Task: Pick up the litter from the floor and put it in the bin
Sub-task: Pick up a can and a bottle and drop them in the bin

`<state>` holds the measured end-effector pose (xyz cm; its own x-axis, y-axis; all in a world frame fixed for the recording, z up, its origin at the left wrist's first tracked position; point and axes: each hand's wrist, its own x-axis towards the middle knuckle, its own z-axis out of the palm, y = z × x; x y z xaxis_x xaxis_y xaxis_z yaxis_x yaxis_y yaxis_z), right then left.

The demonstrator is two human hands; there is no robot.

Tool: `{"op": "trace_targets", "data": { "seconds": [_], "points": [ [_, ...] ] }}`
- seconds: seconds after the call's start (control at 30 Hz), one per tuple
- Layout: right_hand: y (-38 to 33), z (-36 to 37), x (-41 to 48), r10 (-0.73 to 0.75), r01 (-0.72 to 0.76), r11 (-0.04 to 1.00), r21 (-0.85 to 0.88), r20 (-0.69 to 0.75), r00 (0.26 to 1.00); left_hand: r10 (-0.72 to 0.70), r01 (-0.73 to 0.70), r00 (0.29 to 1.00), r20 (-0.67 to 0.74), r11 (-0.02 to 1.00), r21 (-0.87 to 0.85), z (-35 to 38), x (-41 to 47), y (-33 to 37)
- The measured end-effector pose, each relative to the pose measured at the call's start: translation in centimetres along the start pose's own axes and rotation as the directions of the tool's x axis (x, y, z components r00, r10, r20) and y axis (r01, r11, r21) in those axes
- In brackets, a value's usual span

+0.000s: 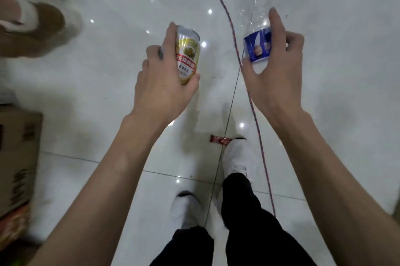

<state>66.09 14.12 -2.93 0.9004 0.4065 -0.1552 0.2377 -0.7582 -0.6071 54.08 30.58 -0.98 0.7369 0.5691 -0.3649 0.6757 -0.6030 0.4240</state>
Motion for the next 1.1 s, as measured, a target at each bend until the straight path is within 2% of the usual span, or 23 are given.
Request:
{"op": "trace_targets", "data": {
  "seconds": [0.33, 0.47, 0.6, 0.77, 0.93, 1.1],
  "points": [
    [-22.7, -30.5, -8.3, 0.004, 0.016, 0.994, 0.106, -0.183, 0.983, 0.159, -0.163, 0.982, -0.101, 0.986, -0.039, -30.9, -14.6, 17.9],
    [-30.9, -42.5, -11.8, -0.019, 0.064, 0.989, 0.135, -0.312, 0.95, 0.253, -0.264, 0.953, -0.166, 0.963, -0.049, -42.1, -21.0, 25.0],
    [-36.8, -51.7, -17.4, -0.015, 0.092, 0.983, 0.159, -0.432, 0.902, 0.349, -0.378, 0.906, -0.238, 0.921, -0.09, -50.3, -27.8, 29.3],
    [-39.9, -57.7, -27.2, 0.036, 0.085, 0.978, 0.19, -0.557, 0.83, 0.467, -0.511, 0.846, -0.256, 0.847, -0.147, -55.9, -36.2, 32.0],
    [-39.4, -59.5, -38.3, 0.175, -0.026, 0.97, 0.24, -0.623, 0.763, 0.623, -0.649, 0.757, -0.196, 0.749, -0.129, -56.9, -44.0, 33.1],
    [-36.6, -60.6, -49.4, 0.348, -0.203, 0.937, 0.284, -0.713, 0.608, 0.737, -0.73, 0.674, -0.052, 0.654, -0.198, -53.9, -51.1, 35.4]
  ]
}}
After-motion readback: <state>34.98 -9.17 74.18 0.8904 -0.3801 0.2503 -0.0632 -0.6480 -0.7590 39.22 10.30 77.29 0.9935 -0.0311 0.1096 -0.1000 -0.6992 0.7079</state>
